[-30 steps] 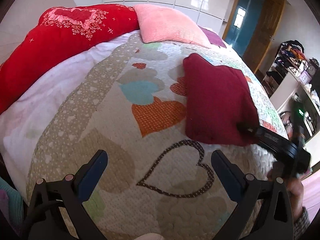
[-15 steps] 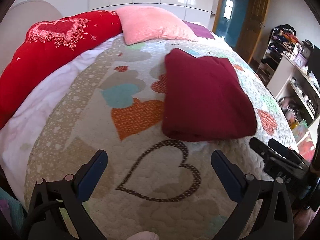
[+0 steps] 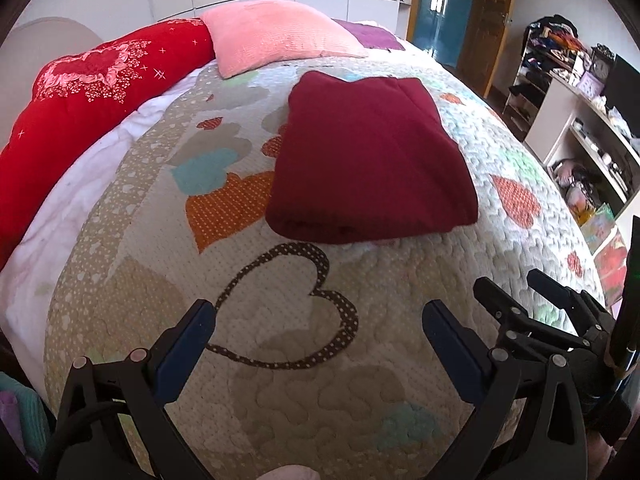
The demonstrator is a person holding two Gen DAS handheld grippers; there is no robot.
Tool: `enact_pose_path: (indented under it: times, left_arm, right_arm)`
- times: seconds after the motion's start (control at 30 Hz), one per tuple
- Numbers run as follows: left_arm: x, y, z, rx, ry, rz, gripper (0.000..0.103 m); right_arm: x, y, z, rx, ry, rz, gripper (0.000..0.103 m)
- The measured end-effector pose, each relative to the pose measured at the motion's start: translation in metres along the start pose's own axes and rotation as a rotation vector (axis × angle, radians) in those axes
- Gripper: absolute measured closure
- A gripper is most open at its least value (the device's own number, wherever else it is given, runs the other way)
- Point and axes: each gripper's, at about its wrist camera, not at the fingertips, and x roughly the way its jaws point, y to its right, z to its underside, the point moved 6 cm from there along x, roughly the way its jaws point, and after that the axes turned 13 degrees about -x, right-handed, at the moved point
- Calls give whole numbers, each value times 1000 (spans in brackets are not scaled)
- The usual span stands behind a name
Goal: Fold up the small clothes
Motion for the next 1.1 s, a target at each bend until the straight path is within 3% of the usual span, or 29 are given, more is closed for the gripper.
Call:
enact_pose_path:
  times: [0.47, 1.1]
  left_arm:
    - [11, -5, 8, -18, -58, 10, 0]
    - [18, -23, 13, -63, -68, -9, 0]
  right_arm:
    - [5, -8, 2, -18, -20, 17, 18]
    - [7, -24, 3, -70, -32, 36, 17]
